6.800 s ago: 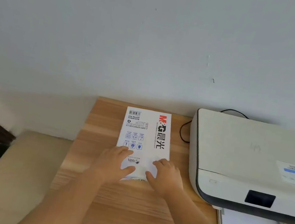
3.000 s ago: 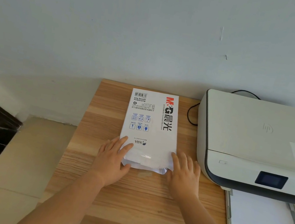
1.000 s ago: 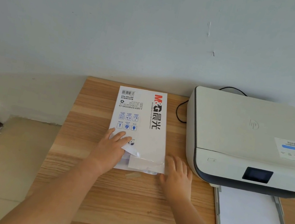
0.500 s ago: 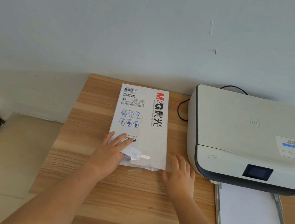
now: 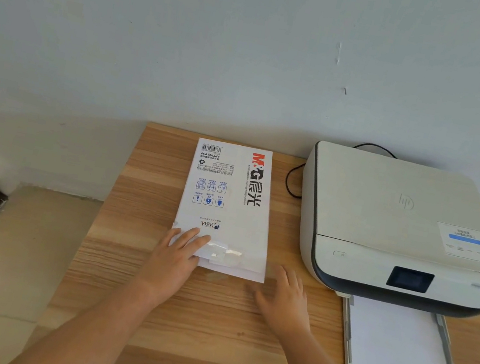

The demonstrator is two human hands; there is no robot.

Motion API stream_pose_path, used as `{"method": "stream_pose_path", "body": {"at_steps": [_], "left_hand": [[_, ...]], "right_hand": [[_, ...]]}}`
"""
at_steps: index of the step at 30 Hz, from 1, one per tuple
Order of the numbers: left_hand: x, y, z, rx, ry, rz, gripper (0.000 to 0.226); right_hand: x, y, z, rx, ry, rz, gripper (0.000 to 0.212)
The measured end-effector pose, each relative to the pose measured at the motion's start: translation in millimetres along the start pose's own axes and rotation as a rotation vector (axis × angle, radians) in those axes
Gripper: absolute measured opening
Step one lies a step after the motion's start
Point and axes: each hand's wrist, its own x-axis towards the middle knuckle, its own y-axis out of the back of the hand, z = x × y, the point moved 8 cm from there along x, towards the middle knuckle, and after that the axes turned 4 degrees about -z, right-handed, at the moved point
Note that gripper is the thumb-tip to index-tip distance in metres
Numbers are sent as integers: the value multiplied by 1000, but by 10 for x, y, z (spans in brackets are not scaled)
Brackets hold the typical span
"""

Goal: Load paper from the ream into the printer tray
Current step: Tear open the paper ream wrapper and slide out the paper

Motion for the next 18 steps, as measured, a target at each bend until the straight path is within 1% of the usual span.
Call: {"method": "stream_pose_path", "body": {"at_steps": [2, 4, 6, 10, 13, 18], "left_hand": [[-24, -15, 7, 4, 2, 16, 18], [-54, -22, 22, 4, 9, 27, 17], [-91, -28, 36, -4, 21, 31, 18], [-163, -18, 75, -24, 32, 28, 18], [-224, -2, 108, -45, 27, 31, 18], [-326, 13, 144, -104, 31, 14, 24]], "right_hand": [[-15, -44, 56, 280, -113, -70, 64], [-25, -118, 89, 555, -252, -135, 53], [-9, -210, 116, 692, -352, -187, 39], [-5, -362, 129, 976, -506, -247, 24], [-49, -361, 87, 1098, -563, -255, 17], [-145, -392, 80, 1114, -574, -265, 20]]}}
